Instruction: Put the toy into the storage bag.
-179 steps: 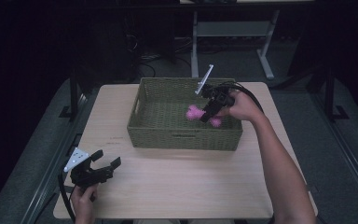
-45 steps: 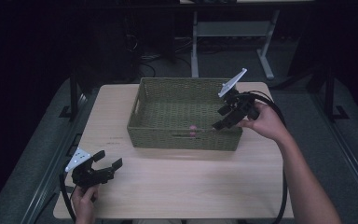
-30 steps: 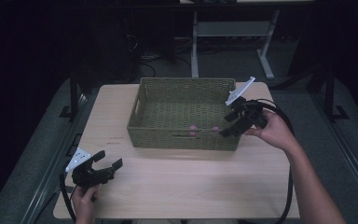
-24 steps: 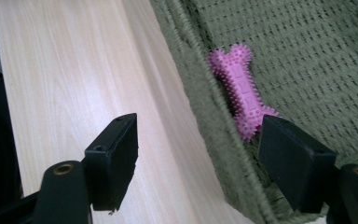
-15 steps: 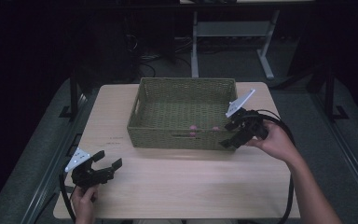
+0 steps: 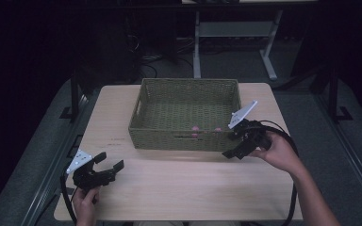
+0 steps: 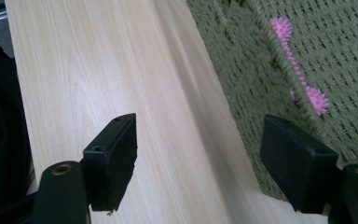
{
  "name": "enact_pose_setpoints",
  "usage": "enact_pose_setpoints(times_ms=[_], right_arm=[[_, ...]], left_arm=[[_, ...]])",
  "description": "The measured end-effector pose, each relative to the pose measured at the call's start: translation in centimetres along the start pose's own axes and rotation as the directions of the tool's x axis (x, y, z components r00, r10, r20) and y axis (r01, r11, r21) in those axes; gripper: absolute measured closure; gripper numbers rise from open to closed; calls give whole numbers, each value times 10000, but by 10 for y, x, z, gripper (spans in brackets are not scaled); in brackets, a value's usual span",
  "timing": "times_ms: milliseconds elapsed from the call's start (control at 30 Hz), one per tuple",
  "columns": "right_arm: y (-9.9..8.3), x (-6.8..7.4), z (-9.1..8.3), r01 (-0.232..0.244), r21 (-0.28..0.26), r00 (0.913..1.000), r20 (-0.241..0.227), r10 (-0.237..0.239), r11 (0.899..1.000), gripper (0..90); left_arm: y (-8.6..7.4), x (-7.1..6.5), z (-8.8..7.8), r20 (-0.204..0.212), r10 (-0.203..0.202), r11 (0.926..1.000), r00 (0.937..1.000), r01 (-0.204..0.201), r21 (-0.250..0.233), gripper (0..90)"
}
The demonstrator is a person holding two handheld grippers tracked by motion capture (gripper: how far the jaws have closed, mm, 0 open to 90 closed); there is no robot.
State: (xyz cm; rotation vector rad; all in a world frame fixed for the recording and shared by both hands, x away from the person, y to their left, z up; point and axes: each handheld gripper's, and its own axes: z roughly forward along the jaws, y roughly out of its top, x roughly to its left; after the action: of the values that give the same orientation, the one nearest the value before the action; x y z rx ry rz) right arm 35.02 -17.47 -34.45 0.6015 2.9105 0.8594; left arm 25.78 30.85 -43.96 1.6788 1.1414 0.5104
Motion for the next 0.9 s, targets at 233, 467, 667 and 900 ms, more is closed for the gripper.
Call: enact_pose_setpoints(times_ms=[233, 467, 667, 900], right_arm=[[-10, 2, 6, -218, 21, 9997, -76, 218, 9998, 274], [-24, 4, 12, -391, -42, 9992, -102, 391, 9992, 273], [-34, 7, 15, -467, -42, 9989, -79, 467, 9989, 274], [-44, 9, 19, -652, -61, 9978, -91, 651, 9979, 273]], left_arm=[[0, 0, 0, -12, -4, 10000, 10000, 4, -14, 139], [0, -1, 0, 7, 38, 10000, 10000, -38, 19, 138], [0, 0, 0, 6, 1, 10000, 10000, -1, 18, 138], [0, -1, 1, 13, 55, 10000, 10000, -55, 42, 138]])
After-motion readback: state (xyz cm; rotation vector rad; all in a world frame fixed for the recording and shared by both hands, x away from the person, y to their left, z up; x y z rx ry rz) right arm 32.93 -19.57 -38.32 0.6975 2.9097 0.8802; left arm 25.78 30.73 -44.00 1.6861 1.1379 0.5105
